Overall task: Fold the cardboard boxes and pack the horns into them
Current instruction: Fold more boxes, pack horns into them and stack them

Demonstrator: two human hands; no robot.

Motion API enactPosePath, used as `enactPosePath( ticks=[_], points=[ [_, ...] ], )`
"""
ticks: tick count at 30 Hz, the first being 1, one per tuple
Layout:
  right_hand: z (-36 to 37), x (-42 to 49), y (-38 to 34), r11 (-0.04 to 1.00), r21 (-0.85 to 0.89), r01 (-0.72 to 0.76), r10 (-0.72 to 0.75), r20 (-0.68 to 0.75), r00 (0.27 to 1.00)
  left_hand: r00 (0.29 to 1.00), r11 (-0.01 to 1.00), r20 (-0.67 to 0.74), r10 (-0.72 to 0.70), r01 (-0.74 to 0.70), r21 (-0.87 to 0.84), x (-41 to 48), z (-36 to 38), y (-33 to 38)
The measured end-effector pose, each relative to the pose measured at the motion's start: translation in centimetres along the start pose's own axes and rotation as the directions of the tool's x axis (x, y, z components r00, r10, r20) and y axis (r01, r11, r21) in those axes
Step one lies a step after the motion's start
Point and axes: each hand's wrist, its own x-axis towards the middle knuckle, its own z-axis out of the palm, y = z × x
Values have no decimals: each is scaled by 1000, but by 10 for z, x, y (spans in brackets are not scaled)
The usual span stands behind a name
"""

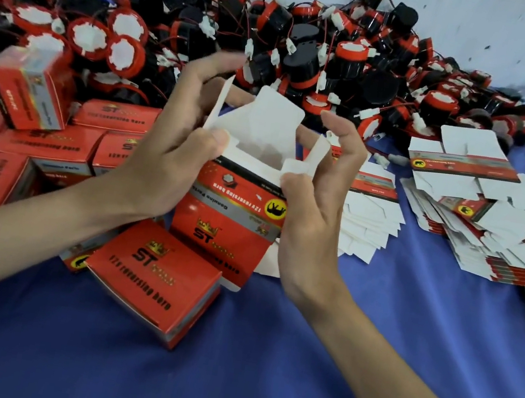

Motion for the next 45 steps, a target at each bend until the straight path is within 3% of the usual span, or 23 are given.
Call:
enactPosePath(
  ticks=[5, 11, 16, 21, 29, 35, 38, 41, 45],
  points=[
    [-1, 1, 2, 999, -42, 14, -17, -65, 998, 1000, 999, -21, -15, 14, -35, 0, 0, -1],
    [-3, 4, -1, 960, -276, 57, -61, -8, 998, 998, 990, 18, 60, -61, 131, 0, 0, 3],
    [-7, 7, -3, 973, -194, -123, 121, -25, 992, 994, 982, 92, -54, 36, 184, 2, -2, 5],
    [-10, 7, 0, 974, -139, -179, 177, -29, 984, 959, 951, 151, -242, 203, 232, 1, -5, 3],
    [-15, 13, -2, 951, -202, -235, 254, 75, 964, 993, 982, 91, -82, 64, 180, 2, -3, 5],
    [-10, 6, 1, 937, -345, -56, 96, 99, 991, 998, 981, -21, -51, 54, 187, 2, -1, 7],
    [-9, 3, 7, 956, -292, 1, 40, 135, 990, 996, 985, -56, -67, 75, 153, 2, -2, 5],
    [-6, -1, 11, 983, -182, 4, 5, 50, 999, 989, 989, -107, -107, 116, 87, 2, -4, 3],
    [-3, 1, 7, 975, -222, -19, 8, -49, 999, 979, 988, -158, -131, 142, 62, 2, -4, 1]
  ],
)
